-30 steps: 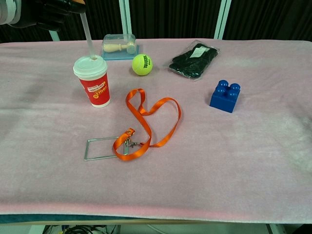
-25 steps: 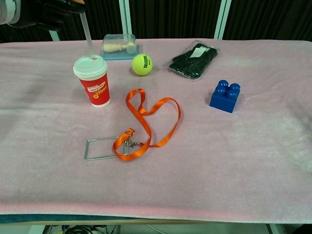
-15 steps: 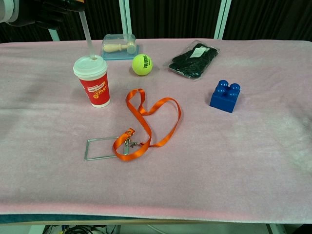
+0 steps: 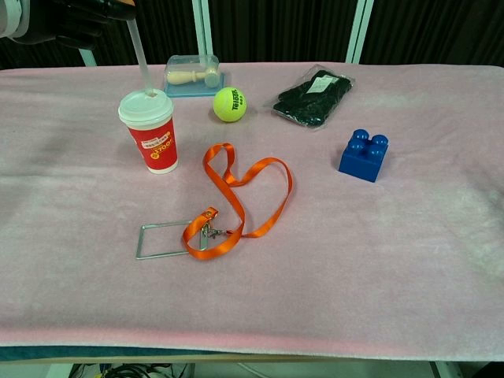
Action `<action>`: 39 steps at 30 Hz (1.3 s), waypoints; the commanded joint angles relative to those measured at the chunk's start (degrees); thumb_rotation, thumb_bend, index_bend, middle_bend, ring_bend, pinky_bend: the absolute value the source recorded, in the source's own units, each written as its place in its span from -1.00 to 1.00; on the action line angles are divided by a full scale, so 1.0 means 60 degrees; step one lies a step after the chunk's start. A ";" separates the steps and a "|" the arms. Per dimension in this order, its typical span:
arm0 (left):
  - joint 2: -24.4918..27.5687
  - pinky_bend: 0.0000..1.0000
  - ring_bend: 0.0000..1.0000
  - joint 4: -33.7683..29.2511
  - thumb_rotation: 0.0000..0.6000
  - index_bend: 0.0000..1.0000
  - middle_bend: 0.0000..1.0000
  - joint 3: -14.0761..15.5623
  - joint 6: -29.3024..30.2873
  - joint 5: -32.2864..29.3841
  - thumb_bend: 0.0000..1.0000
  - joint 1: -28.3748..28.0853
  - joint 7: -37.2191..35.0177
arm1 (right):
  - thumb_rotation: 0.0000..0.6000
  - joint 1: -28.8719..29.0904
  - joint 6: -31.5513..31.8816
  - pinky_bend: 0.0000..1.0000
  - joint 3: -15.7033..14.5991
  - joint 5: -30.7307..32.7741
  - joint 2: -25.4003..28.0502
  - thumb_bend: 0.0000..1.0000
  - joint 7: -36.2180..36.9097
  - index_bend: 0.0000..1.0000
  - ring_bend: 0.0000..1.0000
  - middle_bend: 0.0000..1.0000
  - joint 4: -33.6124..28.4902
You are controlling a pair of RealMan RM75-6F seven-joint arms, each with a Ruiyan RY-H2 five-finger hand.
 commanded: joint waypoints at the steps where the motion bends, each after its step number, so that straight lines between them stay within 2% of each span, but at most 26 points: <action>1: -0.0012 1.00 1.00 0.0007 1.00 0.17 1.00 0.0015 0.0013 0.0012 -0.24 -0.0012 0.0019 | 1.00 -0.0001 0.0000 -0.72 0.0003 0.0005 0.0002 -0.59 0.0010 -1.00 -1.00 -1.00 -0.0001; 15: -0.0042 1.00 1.00 0.0041 1.00 0.17 1.00 0.0024 -0.0018 -0.0054 -0.24 -0.0023 -0.0017 | 1.00 -0.0004 0.0009 -0.72 0.0003 -0.0002 0.0006 -0.58 0.0015 -1.00 -1.00 -1.00 -0.0003; 28: -0.0043 1.00 1.00 0.0104 1.00 -0.15 1.00 0.0119 -0.0130 -0.0020 -0.34 -0.0053 0.0042 | 1.00 -0.0008 0.0031 -0.72 0.0020 0.0007 -0.0006 -0.55 0.0020 -1.00 -1.00 -1.00 0.0019; 39: 0.0039 1.00 1.00 0.0038 1.00 -0.16 1.00 0.0119 -0.0073 0.0065 -0.35 -0.0017 0.0045 | 1.00 -0.0016 0.0038 -0.72 0.0014 0.0002 -0.0008 -0.54 0.0022 -1.00 -1.00 -1.00 0.0024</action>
